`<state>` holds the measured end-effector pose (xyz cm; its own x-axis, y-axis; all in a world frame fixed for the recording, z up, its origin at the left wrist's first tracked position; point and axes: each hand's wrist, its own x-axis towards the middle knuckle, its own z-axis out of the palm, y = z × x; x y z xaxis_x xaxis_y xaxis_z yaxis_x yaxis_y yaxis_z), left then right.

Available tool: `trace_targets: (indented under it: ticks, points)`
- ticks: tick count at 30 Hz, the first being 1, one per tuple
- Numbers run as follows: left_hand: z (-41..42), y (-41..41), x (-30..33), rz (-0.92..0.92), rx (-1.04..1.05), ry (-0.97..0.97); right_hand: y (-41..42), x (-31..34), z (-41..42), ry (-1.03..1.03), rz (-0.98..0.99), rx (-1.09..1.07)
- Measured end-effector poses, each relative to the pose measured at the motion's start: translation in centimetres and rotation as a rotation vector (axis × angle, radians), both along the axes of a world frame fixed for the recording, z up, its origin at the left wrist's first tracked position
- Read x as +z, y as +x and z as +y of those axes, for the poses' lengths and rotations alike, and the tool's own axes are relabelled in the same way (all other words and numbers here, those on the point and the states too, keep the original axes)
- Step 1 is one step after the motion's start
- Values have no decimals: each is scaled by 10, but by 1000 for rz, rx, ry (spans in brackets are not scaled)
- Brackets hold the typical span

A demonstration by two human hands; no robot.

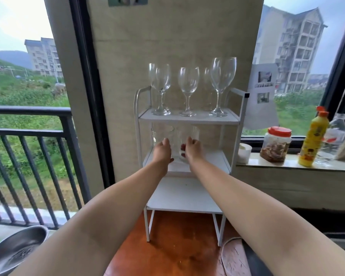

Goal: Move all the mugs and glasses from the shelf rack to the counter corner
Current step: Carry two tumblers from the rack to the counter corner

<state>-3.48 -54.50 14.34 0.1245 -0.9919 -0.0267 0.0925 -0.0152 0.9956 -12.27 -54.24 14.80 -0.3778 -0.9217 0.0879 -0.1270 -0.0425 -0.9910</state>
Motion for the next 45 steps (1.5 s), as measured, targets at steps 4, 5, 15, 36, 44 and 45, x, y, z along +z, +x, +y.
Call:
trace_targets:
  ticks: [4, 5, 15, 36, 44, 45]
  points:
    - [12, -2, -7, -24, 45, -37, -12, -3, 13, -34, 31, 1]
    - [16, -3, -7, -17, 47, -43, -15, -3, 17, -50, 37, 7]
    - [82, -13, -6, 39, 8, -86, -33, 0, 84, -174, 113, -33]
    - [337, -50, -98, -216, -316, 49, -79, -110, 378, 41, -72, -504]
    - [443, -159, -139, -316, -656, 100, -177, -152, 529, 146, -121, -801]
    - [459, -175, -141, -302, -681, 118, -189, -155, 551, 157, -132, -837]
